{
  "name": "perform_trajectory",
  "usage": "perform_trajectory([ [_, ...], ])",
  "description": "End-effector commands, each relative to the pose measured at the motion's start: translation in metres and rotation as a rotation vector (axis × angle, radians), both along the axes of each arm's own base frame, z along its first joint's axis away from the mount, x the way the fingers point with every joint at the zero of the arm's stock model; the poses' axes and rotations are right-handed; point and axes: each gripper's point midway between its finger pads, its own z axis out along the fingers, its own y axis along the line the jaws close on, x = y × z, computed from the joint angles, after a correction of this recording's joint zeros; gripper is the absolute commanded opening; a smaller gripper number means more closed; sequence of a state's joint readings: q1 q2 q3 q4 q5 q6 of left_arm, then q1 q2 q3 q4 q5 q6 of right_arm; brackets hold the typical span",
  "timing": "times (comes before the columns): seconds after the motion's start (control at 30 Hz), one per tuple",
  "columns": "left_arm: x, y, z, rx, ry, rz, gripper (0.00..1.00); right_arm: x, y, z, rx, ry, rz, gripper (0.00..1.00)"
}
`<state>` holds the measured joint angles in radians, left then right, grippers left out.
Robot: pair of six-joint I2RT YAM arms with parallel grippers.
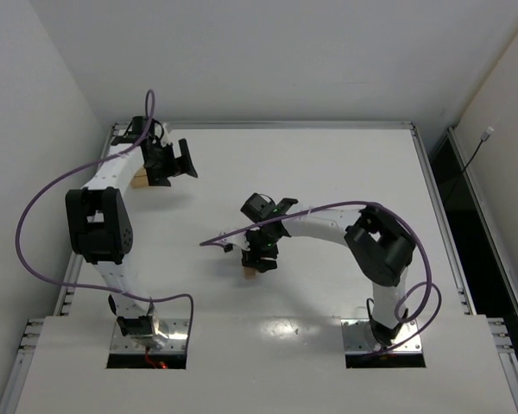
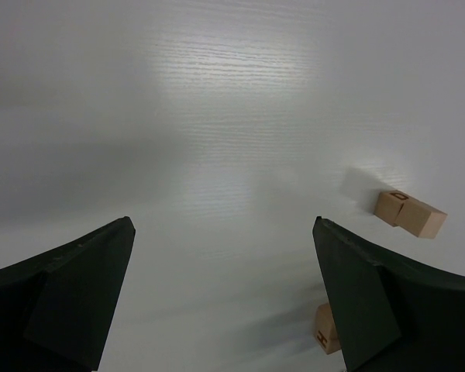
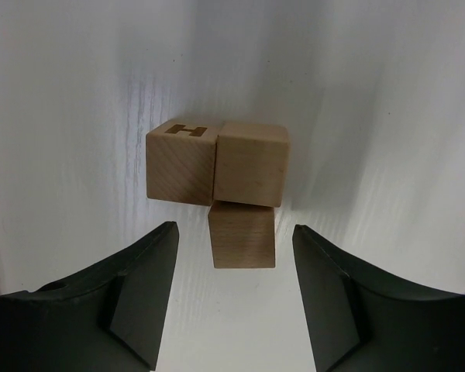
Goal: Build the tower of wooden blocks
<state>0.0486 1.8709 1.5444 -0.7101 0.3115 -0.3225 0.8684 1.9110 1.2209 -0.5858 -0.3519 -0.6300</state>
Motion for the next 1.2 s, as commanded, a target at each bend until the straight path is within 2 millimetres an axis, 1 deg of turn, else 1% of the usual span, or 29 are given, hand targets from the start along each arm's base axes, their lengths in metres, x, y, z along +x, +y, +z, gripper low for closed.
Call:
perform_trajectory([
  [0.0,0.012,0.001,0.019,-0.013,-0.058,-0.004,1.00,0.004,0.016,0.008,0.050,-0.007,0.034,0.58],
  [0.03,0.013,0.001,0.015,-0.013,-0.049,-0.004,1.00,0.005,0.018,0.006,0.051,-0.008,0.035,0.58],
  [0.1,0.013,0.001,0.015,-0.013,-0.049,-0.004,1.00,0.005,0.016,0.002,0.039,-0.008,0.032,0.56],
  [0.13,0.013,0.005,0.015,-0.013,-0.049,0.005,1.00,0.005,0.016,0.002,0.039,-0.008,0.032,0.56],
  [0.17,0.013,0.005,0.011,-0.014,-0.040,0.005,1.00,0.005,0.016,0.002,0.039,-0.008,0.032,0.55],
  [0.43,0.013,0.007,0.011,-0.006,-0.039,0.010,1.00,0.011,0.020,0.003,0.054,-0.033,0.029,0.54],
  [0.47,0.014,0.007,0.007,-0.006,-0.030,0.010,1.00,0.011,0.020,0.003,0.054,-0.033,0.029,0.54],
  [0.5,0.011,0.007,0.004,-0.007,-0.021,0.010,1.00,0.011,0.018,-0.002,0.040,-0.033,0.026,0.54],
  [0.57,0.011,0.007,0.004,-0.007,-0.021,0.010,1.00,0.014,0.021,0.001,0.048,-0.040,0.026,0.54],
  [0.67,0.011,0.007,0.004,-0.007,-0.021,0.010,1.00,0.016,0.024,0.004,0.055,-0.046,0.026,0.46],
  [0.7,0.011,0.007,0.004,-0.007,-0.021,0.010,1.00,0.016,0.024,0.004,0.055,-0.046,0.026,0.39],
  [0.77,0.011,0.007,0.004,-0.007,-0.021,0.010,1.00,0.015,0.022,0.004,0.048,-0.040,0.026,0.30],
  [0.8,0.011,0.007,0.004,-0.007,-0.021,0.010,1.00,0.017,0.024,0.006,0.055,-0.046,0.026,0.22],
  [0.87,0.009,0.006,0.001,-0.008,-0.011,0.010,1.00,0.015,0.022,0.006,0.047,-0.039,0.026,0.11],
  [0.9,0.009,0.006,0.001,-0.008,-0.011,0.010,1.00,0.015,0.022,0.006,0.047,-0.039,0.026,0.01],
  [0.93,0.009,0.006,0.001,-0.008,-0.011,0.010,1.00,0.013,0.021,0.005,0.040,-0.033,0.026,0.00],
  [1.03,0.009,0.006,0.001,-0.008,-0.011,0.010,1.00,0.014,0.022,0.021,0.063,-0.048,0.015,0.00],
  [1.1,0.009,0.006,0.001,-0.012,-0.009,0.018,1.00,0.006,0.016,0.028,0.053,-0.020,0.005,0.00],
  [1.13,0.008,0.009,0.001,0.001,-0.012,0.039,1.00,0.009,0.020,0.044,0.077,-0.033,-0.010,0.00],
  [1.17,0.005,0.010,-0.004,0.004,0.005,0.055,1.00,0.005,0.013,0.047,0.049,0.021,-0.063,0.00],
])
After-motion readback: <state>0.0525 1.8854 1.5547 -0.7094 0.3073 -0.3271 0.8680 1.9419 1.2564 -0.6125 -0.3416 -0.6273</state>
